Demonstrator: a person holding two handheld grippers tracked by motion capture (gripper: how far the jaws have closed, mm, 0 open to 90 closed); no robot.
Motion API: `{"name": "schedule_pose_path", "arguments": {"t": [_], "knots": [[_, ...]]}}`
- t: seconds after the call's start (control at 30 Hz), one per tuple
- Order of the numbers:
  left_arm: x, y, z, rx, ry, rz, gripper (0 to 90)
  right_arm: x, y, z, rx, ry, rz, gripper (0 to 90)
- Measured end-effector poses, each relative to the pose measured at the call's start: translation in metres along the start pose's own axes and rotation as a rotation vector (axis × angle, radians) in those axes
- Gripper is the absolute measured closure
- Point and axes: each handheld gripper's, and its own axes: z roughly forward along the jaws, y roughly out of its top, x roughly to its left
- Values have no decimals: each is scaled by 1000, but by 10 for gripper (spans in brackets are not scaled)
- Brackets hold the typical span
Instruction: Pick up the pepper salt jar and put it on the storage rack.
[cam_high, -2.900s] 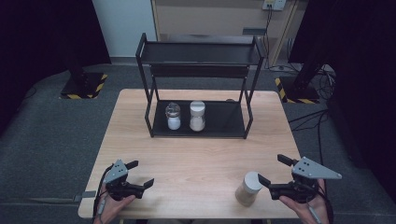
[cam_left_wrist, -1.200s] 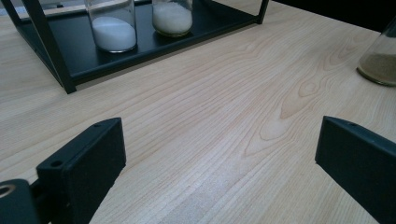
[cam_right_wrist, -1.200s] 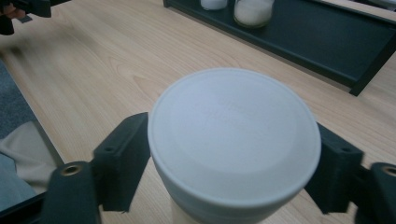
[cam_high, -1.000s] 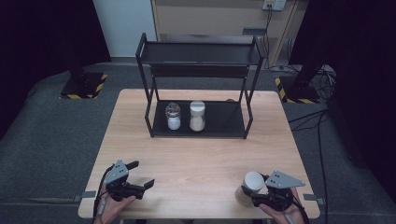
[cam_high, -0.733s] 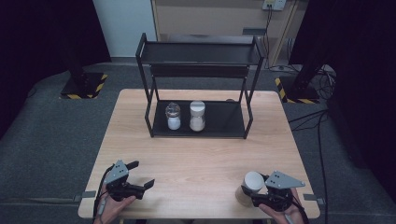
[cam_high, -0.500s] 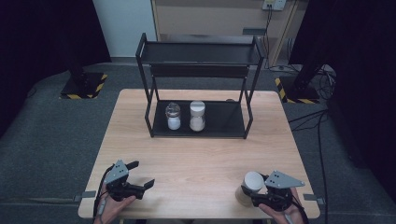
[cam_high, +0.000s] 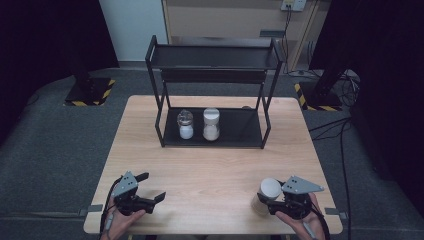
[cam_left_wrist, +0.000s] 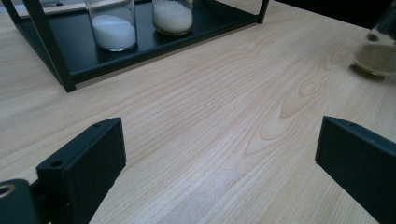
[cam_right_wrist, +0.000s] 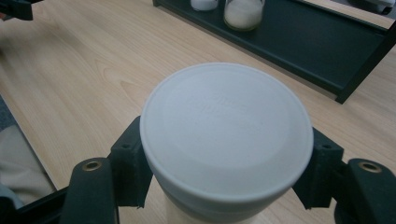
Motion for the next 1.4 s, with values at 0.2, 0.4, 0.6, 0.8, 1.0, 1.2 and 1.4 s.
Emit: {"name": "schedule_pose_path", "arguments": {"t": [0.2,0.4,0.6,0.8,1.0,1.2,1.4], "knots": [[0,0,0,2,-2,1,7,-7,12,6,10,5,6,338],[0,1,1,5,-2,5,7,-14,23,12,15,3,28,338],[0,0,0,3,-1,5,7,-17,37,18,17,-7,35,338],[0,1,0,4,-2,5,7,-20,53,24,28,-14,26,338],[0,0,0,1,0,3,6,-25,65,32,30,-25,30,338],[0,0,0,2,0,3,6,-31,77,38,34,-32,42,338],[0,0,0,2,0,3,6,-36,88,46,41,-42,47,338]]}}
